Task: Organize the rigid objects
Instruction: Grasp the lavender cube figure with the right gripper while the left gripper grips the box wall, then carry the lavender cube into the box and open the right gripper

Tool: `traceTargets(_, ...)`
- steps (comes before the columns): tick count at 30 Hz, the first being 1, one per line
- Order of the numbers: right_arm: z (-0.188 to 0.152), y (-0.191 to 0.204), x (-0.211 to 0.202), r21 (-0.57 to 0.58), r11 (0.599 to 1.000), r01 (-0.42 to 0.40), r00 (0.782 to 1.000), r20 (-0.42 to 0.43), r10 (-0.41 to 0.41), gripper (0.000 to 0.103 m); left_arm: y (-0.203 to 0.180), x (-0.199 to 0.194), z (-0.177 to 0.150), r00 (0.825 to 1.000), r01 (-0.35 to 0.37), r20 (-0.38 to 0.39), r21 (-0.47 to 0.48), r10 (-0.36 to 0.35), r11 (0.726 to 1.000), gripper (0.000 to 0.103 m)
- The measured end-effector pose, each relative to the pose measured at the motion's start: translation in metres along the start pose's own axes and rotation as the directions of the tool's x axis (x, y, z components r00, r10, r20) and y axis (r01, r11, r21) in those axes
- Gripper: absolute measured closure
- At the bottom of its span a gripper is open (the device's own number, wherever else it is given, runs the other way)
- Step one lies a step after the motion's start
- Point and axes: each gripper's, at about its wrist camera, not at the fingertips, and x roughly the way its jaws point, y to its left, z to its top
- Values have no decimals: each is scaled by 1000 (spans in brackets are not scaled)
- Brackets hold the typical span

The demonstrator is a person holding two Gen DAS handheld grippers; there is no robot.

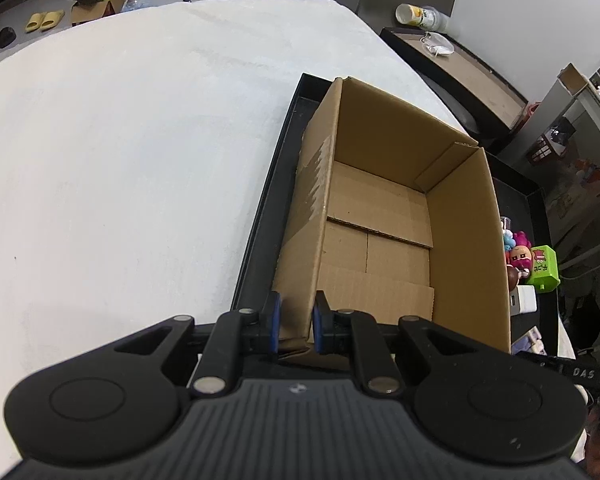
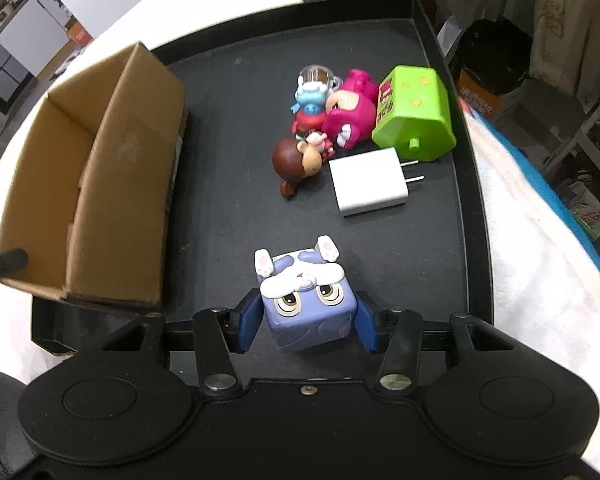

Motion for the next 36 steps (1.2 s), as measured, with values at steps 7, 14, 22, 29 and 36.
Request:
traceTargets(7,-4,2,-20,11,1000,0,999,39,-1,55,3,-1,-5,999,23,30,-10,-22,1000,88)
traceTargets(14,1,8,-40,13,1000,8,997,75,-9,55,12,-3,-9,997,50,53,-17,-49,999,88)
traceTargets(22,17,36,-63,-41,999,34,992,127,-29,55,19,-1,-14,994,81,80,-55,-76,995,87)
traceTargets(29,24,64,-72,-91,995,47,987,160,-32,55,21,-2,-17,991,101,95,-60,-95,993,86)
traceTargets(36,30,92,-75,-116,992,47,984,179,-26,55,24,-3,-18,990,109,102,-58,-102,992,86)
